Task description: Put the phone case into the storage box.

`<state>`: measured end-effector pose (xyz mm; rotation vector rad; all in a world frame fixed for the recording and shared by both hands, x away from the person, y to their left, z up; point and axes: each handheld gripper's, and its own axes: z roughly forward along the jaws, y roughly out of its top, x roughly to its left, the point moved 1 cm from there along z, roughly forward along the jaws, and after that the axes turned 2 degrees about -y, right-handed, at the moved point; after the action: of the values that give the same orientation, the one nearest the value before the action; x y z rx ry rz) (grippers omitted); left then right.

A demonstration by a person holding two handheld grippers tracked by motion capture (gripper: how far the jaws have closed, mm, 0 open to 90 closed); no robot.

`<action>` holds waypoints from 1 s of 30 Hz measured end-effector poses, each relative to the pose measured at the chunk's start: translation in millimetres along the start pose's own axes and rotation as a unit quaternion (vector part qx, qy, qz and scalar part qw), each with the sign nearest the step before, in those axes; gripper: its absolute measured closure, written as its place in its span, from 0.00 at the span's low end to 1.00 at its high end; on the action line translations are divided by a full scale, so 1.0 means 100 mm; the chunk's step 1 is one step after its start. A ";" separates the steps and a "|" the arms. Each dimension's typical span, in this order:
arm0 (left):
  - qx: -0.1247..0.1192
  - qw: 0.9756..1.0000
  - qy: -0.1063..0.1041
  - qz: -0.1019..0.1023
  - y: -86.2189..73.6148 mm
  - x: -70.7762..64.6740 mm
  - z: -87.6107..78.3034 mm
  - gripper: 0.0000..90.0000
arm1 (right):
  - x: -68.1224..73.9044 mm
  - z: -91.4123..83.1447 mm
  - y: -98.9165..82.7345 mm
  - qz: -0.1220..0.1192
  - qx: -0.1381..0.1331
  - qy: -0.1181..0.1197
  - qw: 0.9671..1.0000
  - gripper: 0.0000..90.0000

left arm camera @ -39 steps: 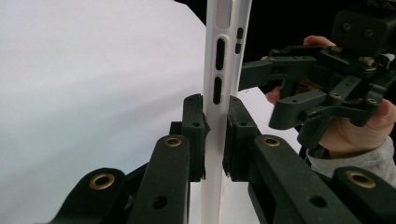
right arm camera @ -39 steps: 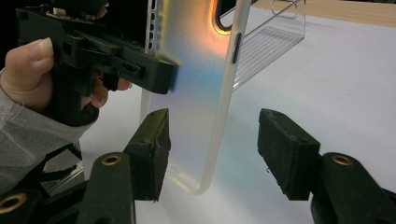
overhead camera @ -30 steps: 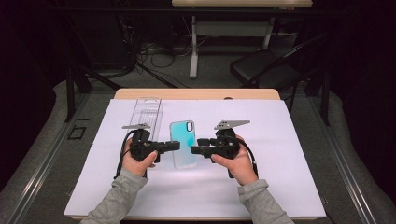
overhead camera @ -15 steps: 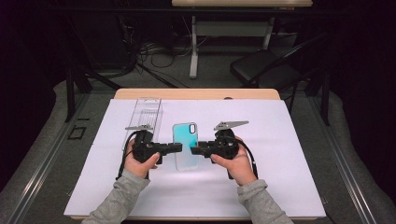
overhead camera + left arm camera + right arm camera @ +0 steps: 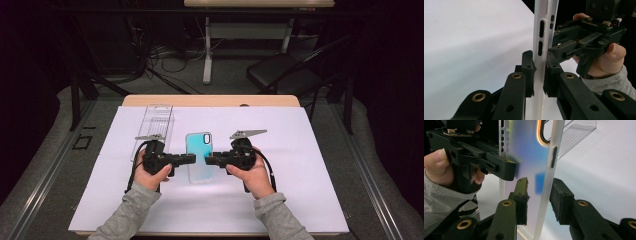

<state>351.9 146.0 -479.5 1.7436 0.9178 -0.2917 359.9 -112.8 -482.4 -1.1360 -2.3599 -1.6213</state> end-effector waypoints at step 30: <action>0.000 1.000 -0.002 0.001 0.00 0.02 0.00 0.90 | -0.08 -0.04 -0.01 0.029 -0.007 0.010 0.999 0.92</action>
<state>352.7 147.2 -480.7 1.7439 0.9136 -0.2934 363.7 -120.9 -485.0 -1.1739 -2.2845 -1.6248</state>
